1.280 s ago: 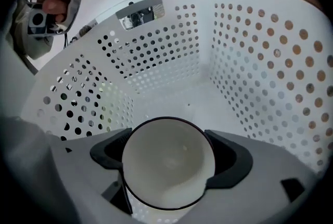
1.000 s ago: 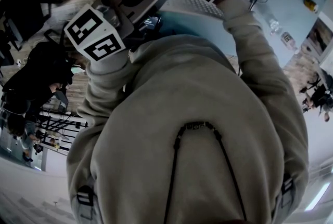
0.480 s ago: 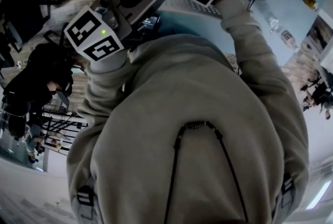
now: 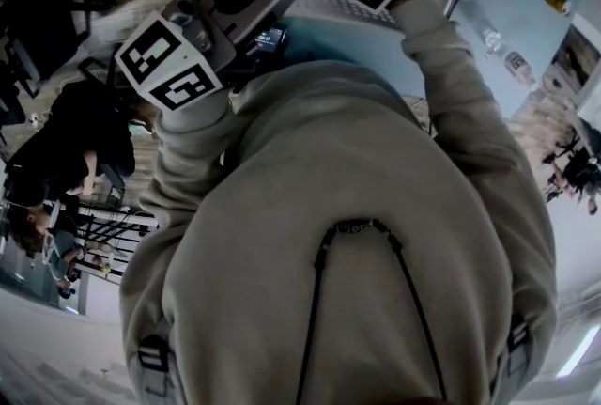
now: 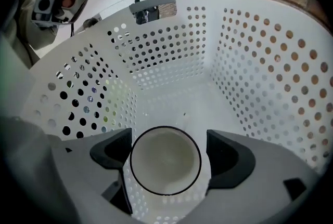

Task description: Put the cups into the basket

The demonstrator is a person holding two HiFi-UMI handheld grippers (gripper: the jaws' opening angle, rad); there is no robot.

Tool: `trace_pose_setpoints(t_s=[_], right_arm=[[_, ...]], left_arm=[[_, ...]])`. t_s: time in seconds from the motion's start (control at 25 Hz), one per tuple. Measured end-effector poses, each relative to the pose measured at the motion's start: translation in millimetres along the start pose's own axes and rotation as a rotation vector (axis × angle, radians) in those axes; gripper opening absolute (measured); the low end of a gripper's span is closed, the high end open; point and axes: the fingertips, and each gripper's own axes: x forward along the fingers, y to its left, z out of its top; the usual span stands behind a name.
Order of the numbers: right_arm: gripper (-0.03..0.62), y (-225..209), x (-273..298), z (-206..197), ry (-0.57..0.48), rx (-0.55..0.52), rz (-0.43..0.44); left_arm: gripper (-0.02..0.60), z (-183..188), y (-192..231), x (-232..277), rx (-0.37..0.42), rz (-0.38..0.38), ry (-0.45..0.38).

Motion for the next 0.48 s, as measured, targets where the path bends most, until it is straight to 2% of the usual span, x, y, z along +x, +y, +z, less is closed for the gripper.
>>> trace_pose_setpoints(t_s=[0.48], right_arm=[[0.434, -10.0, -39.6, 12.2, -0.076, 0.046, -0.079]], left_arm=[[-0.003, -2.2, -17.9, -5.6, 0.038, -0.01, -0.008]])
